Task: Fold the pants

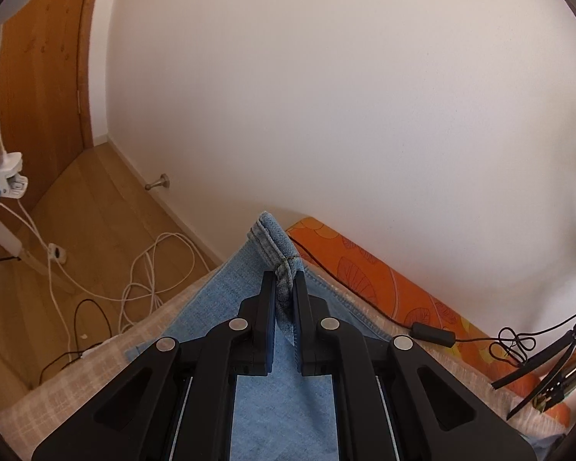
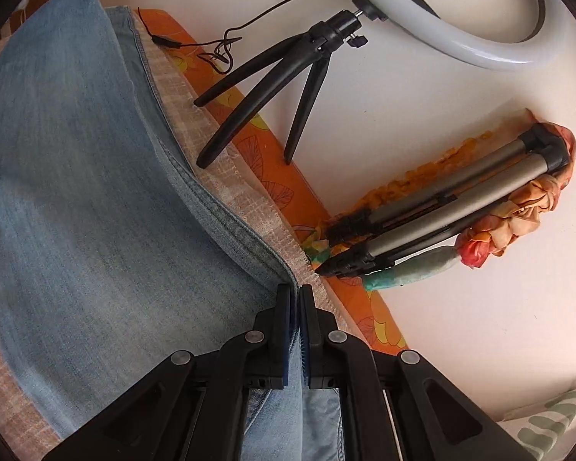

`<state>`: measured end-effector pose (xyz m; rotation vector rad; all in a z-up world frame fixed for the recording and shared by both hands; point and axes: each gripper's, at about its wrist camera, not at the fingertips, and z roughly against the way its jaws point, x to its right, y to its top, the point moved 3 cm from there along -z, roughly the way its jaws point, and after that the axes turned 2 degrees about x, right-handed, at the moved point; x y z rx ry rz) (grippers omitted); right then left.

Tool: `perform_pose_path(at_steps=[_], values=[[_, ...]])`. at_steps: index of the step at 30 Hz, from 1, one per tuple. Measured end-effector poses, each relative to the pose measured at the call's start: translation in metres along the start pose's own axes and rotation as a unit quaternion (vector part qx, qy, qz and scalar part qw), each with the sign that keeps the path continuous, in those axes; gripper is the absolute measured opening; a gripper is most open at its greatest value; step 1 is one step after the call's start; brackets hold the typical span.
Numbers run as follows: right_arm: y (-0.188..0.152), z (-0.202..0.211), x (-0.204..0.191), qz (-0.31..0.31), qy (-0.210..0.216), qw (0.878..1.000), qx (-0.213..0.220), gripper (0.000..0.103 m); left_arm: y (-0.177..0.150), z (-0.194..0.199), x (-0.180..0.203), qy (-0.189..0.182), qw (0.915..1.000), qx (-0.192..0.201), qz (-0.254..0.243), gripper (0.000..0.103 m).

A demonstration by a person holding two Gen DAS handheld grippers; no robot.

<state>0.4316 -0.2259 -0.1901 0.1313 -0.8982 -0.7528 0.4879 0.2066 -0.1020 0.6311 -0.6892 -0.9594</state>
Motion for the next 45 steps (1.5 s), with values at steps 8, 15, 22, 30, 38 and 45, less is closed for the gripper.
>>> perform_pose_path(at_steps=[8, 15, 22, 30, 38, 45], values=[[-0.011, -0.047, -0.006, -0.006, 0.022, 1.0, -0.018, 0.001, -0.004, -0.051, 0.02, 0.027, 0.999, -0.018, -0.031, 0.006], [-0.014, -0.068, -0.013, -0.006, 0.03, 0.999, -0.031, 0.001, -0.009, -0.082, 0.027, 0.034, 0.997, -0.051, -0.047, 0.018], [-0.013, -0.07, -0.014, -0.013, 0.031, 0.999, -0.036, 0.001, 0.018, -0.046, 0.007, 0.006, 0.9975, -0.023, -0.067, 0.038], [-0.015, -0.072, -0.013, -0.035, 0.036, 0.998, -0.032, 0.001, -0.017, -0.009, -0.097, -0.001, 0.9939, -0.096, -0.054, 0.038], [-0.013, -0.057, -0.002, -0.082, 0.022, 0.996, -0.027, 0.001, -0.07, -0.007, -0.133, -0.015, 0.9878, -0.155, -0.005, 0.046], [-0.009, -0.046, -0.006, -0.068, 0.009, 0.997, -0.027, 0.002, -0.077, -0.014, -0.124, -0.025, 0.9911, -0.13, 0.009, 0.019]])
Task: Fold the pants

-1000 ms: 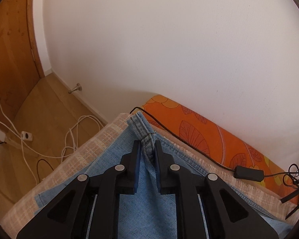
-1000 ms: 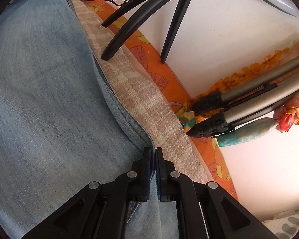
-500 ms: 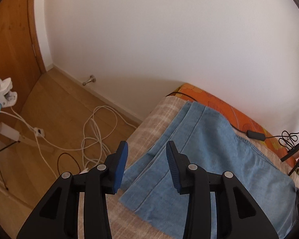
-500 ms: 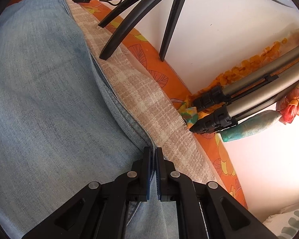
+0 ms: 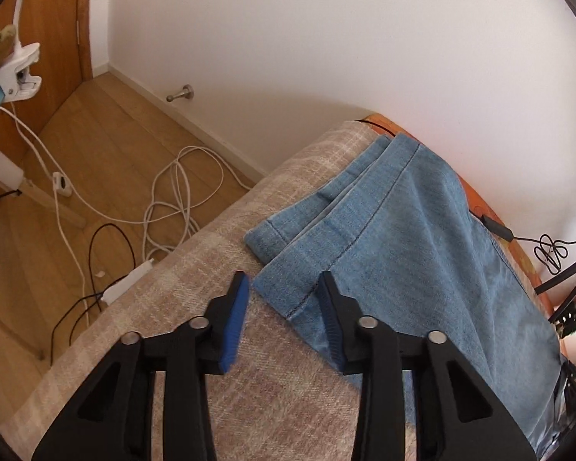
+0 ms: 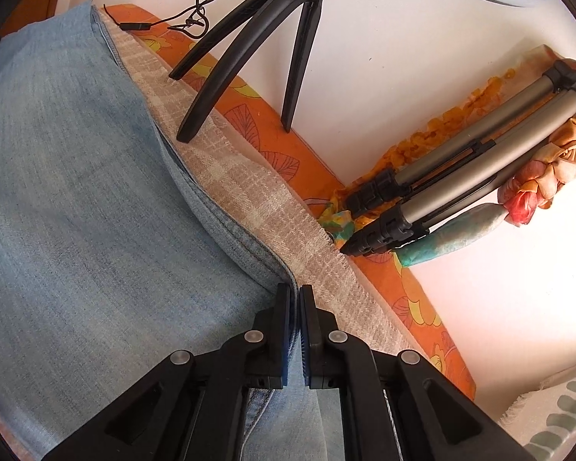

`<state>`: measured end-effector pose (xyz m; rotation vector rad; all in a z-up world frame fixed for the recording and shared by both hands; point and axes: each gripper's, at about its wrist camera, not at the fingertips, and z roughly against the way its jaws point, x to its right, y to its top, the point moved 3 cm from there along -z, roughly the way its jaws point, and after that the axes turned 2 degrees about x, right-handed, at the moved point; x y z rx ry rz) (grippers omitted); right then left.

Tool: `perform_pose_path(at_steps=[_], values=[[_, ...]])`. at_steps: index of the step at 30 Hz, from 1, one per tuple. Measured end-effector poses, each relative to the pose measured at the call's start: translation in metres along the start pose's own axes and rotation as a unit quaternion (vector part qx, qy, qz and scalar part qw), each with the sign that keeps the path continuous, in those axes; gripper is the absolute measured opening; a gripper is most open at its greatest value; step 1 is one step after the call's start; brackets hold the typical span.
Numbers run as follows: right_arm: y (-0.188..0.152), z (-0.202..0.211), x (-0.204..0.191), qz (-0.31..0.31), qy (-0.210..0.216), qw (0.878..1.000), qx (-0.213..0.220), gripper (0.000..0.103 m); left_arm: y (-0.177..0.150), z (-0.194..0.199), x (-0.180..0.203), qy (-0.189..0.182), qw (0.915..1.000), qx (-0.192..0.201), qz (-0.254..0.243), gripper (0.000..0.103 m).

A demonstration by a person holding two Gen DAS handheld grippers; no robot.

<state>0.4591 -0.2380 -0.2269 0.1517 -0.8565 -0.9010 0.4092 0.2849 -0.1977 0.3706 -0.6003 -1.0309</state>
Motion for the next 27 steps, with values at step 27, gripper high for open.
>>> perform_pose_path(at_steps=[27], values=[[-0.001, 0.002, 0.032, -0.097, 0.016, 0.995, 0.026, 0.038, 0.025, 0.022, -0.016, 0.123, 0.9889, 0.073, -0.04, 0.002]])
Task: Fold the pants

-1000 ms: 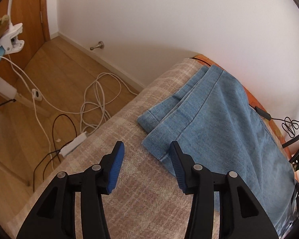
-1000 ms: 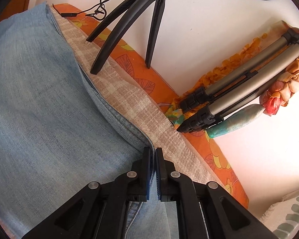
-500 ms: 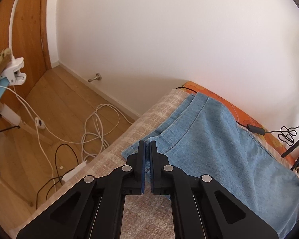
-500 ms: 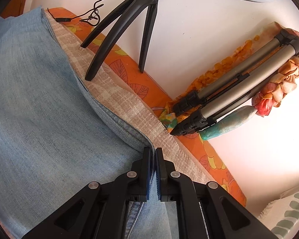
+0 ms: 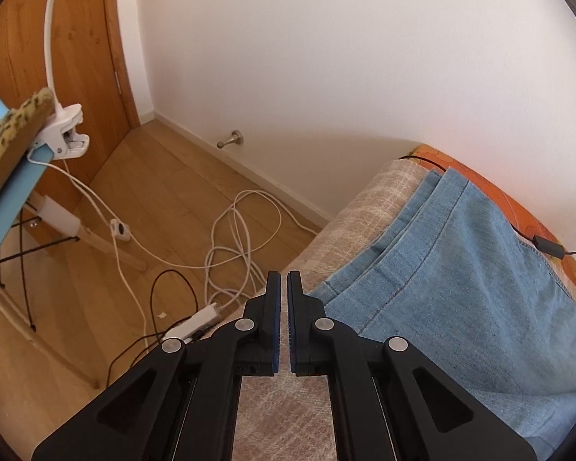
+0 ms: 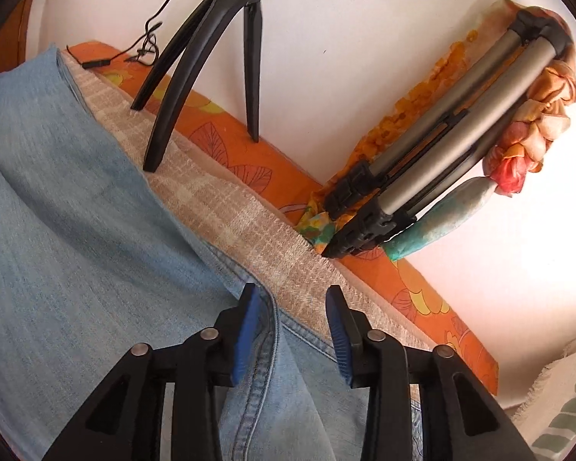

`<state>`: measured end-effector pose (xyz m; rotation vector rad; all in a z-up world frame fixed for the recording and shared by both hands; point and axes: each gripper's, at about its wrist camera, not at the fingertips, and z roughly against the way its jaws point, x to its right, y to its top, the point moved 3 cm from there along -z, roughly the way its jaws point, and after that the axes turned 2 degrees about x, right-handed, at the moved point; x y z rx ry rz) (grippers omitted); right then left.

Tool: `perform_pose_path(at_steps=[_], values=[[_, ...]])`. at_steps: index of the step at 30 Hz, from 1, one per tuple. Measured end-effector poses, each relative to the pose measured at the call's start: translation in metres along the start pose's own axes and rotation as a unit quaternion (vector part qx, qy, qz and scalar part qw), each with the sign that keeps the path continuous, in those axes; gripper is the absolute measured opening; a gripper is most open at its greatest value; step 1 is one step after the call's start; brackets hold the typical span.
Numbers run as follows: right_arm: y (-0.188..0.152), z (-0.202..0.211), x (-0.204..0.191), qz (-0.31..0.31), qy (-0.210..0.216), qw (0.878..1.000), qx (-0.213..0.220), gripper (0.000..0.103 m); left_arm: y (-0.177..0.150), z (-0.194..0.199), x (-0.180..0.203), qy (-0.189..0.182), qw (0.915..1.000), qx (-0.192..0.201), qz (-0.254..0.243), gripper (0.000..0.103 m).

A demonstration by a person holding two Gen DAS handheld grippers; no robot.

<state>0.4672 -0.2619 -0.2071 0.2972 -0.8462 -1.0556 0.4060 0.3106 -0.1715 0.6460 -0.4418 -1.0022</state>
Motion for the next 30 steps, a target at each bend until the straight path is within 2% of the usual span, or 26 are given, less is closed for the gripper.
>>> perform_pose_path(at_steps=[3, 5, 6, 9, 11, 12, 13, 15, 18, 21, 23, 25, 28, 30], values=[[-0.002, 0.034, 0.024, -0.037, 0.01, 0.998, 0.04, 0.042, 0.005, 0.029, 0.009, -0.02, 0.9995, 0.022, -0.008, 0.003], [-0.009, 0.06, 0.045, -0.063, 0.01, 0.996, 0.063, 0.051, 0.005, 0.052, 0.026, -0.041, 0.9981, 0.036, -0.028, 0.004], [-0.015, 0.073, 0.056, -0.08, 0.012, 0.994, 0.07, 0.052, 0.004, 0.063, 0.037, -0.057, 0.9967, 0.042, -0.04, 0.004], [-0.043, 0.109, 0.088, -0.122, 0.015, 0.989, 0.084, 0.052, -0.006, 0.098, 0.08, -0.108, 0.9893, 0.051, -0.083, 0.004], [-0.064, 0.126, 0.105, -0.139, 0.009, 0.987, 0.08, 0.052, -0.016, 0.118, 0.113, -0.148, 0.9816, 0.049, -0.11, 0.013], [-0.076, 0.132, 0.113, -0.145, 0.003, 0.987, 0.076, 0.052, -0.024, 0.128, 0.13, -0.169, 0.9769, 0.045, -0.122, 0.024], [-0.088, 0.135, 0.122, -0.149, -0.003, 0.987, 0.067, 0.052, -0.032, 0.136, 0.147, -0.189, 0.9718, 0.04, -0.135, 0.026], [-0.114, 0.139, 0.14, -0.162, -0.014, 0.985, 0.051, 0.052, -0.051, 0.153, 0.18, -0.222, 0.9608, 0.032, -0.163, 0.026], [-0.151, 0.136, 0.165, -0.195, -0.005, 0.98, 0.027, 0.052, -0.084, 0.173, 0.23, -0.273, 0.9419, 0.006, -0.196, 0.026], [-0.179, 0.131, 0.184, -0.208, -0.004, 0.978, 0.013, 0.053, -0.119, 0.19, 0.279, -0.313, 0.9197, -0.022, -0.236, 0.026], [-0.193, 0.123, 0.194, -0.214, 0.007, 0.977, 0.002, 0.054, -0.141, 0.199, 0.306, -0.328, 0.9067, -0.033, -0.263, 0.028], [-0.203, 0.115, 0.201, -0.216, 0.025, 0.976, -0.006, 0.056, -0.161, 0.208, 0.33, -0.342, 0.8934, -0.046, -0.287, 0.037], [-0.208, 0.101, 0.205, -0.216, 0.054, 0.975, -0.013, 0.058, -0.189, 0.221, 0.361, -0.359, 0.8759, -0.065, -0.316, 0.037], [-0.207, 0.088, 0.203, -0.213, 0.084, 0.973, -0.016, 0.064, -0.207, 0.225, 0.38, -0.368, 0.866, -0.077, -0.33, 0.037]])
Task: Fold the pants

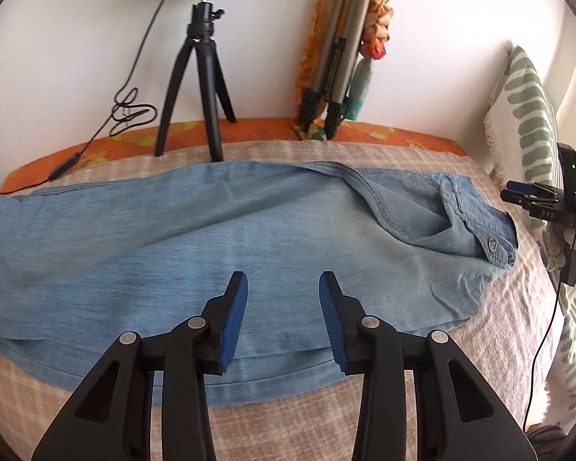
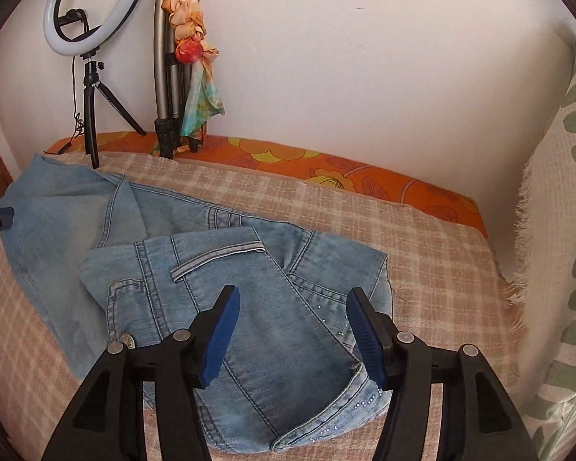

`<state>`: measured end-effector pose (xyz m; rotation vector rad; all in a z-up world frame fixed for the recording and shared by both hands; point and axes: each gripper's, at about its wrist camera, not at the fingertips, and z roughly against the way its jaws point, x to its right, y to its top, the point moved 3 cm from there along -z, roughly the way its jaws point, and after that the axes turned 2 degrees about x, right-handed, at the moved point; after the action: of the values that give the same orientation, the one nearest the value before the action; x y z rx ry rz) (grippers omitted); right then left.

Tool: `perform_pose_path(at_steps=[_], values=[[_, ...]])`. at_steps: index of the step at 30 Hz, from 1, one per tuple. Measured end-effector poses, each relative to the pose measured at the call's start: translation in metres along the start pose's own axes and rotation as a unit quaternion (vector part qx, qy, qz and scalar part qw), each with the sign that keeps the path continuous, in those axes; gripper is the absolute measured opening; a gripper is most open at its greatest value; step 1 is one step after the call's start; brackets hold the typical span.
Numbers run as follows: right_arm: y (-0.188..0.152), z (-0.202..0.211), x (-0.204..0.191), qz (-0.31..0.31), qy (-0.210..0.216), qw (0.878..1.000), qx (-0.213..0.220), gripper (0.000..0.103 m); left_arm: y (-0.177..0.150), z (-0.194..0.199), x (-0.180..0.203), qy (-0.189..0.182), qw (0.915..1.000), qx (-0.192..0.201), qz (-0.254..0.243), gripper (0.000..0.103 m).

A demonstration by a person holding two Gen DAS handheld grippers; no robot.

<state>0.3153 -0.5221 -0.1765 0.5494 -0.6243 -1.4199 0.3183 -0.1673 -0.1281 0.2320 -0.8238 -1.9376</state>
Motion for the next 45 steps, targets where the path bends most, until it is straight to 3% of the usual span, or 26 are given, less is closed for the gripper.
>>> perform_pose_path(at_steps=[8, 13, 16, 18, 19, 22, 25, 28, 33, 35, 38, 42, 43, 45], values=[[0.011, -0.058, -0.005, 0.005, 0.093, 0.994, -0.058, 0.069, -0.011, -0.045, 0.061, -0.022, 0.9969, -0.043, -0.062, 0.038], [0.012, -0.09, -0.01, 0.004, 0.136, 0.986, -0.099, 0.073, -0.014, -0.059, 0.068, -0.013, 0.9952, -0.052, -0.081, 0.038], [0.008, -0.086, -0.017, 0.024, 0.132, 0.987, -0.088, 0.073, -0.018, -0.068, 0.063, -0.006, 0.9952, -0.059, -0.078, 0.038], [0.004, -0.08, -0.021, 0.028, 0.131, 0.988, -0.078, 0.06, -0.021, -0.076, 0.06, -0.007, 0.9954, -0.065, -0.07, 0.038], [0.002, -0.076, -0.023, 0.031, 0.13, 0.988, -0.074, 0.044, -0.023, -0.078, 0.059, -0.008, 0.9954, -0.067, -0.067, 0.039], [-0.002, -0.062, -0.024, 0.029, 0.116, 0.991, -0.06, 0.013, -0.025, -0.08, 0.059, -0.004, 0.9955, -0.061, -0.073, 0.04], [0.0, -0.038, -0.021, 0.014, 0.119, 0.993, -0.025, 0.009, -0.025, -0.08, 0.062, 0.002, 0.9947, -0.059, -0.084, 0.041], [0.003, -0.017, -0.006, -0.009, 0.075, 0.997, 0.009, 0.009, -0.025, -0.08, 0.062, 0.0, 0.9947, -0.061, -0.083, 0.041], [0.006, -0.017, 0.048, -0.075, -0.048, 0.996, 0.016, 0.009, -0.024, -0.08, 0.06, 0.0, 0.9951, -0.061, -0.078, 0.041], [0.004, -0.029, 0.069, -0.108, -0.068, 0.992, 0.002, 0.008, -0.023, -0.079, 0.059, 0.0, 0.9952, -0.061, -0.077, 0.041], [0.001, -0.049, 0.074, -0.103, -0.051, 0.993, -0.025, 0.011, -0.023, -0.078, 0.058, 0.001, 0.9948, -0.063, -0.08, 0.041], [-0.008, -0.044, 0.076, -0.115, -0.069, 0.991, -0.031, 0.029, -0.023, -0.067, 0.06, -0.003, 0.9944, -0.059, -0.088, 0.041], [-0.011, -0.036, 0.078, -0.127, -0.073, 0.989, -0.024, 0.039, -0.024, -0.063, 0.061, -0.001, 0.9941, -0.056, -0.094, 0.041], [-0.021, -0.017, 0.076, -0.143, -0.087, 0.986, -0.016, 0.041, -0.025, -0.054, 0.064, -0.002, 0.9938, -0.048, -0.101, 0.041]])
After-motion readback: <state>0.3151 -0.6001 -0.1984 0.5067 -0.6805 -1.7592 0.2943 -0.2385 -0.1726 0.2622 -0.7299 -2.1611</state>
